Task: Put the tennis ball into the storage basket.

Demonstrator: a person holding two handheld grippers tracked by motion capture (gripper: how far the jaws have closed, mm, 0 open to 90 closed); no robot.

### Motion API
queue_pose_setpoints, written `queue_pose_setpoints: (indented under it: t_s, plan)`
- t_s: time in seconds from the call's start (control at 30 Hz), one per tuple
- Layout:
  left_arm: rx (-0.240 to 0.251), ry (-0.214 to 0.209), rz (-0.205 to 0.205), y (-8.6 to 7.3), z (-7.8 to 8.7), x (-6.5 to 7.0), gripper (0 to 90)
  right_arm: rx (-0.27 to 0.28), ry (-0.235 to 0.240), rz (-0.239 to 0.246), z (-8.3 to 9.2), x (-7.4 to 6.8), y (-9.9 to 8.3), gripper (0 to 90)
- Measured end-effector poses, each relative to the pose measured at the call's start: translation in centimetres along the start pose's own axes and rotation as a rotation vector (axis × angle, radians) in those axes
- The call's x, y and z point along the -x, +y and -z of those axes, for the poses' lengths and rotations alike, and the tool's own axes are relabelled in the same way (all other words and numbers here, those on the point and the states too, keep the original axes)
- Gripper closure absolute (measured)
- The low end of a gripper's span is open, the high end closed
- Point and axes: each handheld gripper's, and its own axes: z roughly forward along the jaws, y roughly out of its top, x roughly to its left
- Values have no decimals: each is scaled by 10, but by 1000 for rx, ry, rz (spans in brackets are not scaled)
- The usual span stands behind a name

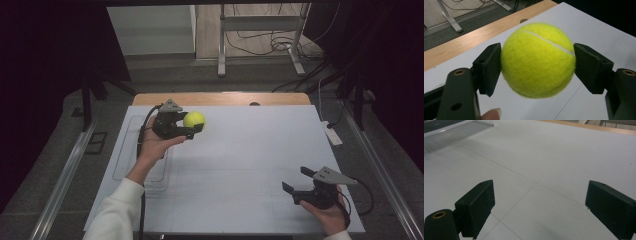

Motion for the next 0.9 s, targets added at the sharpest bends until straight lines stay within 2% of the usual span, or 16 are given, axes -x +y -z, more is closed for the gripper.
queue_pose_setpoints:
  t_s: [0.9]
  plan:
    - [29,26,17,-5,13,-8,273,1,-3,-2,0,0,0,91]
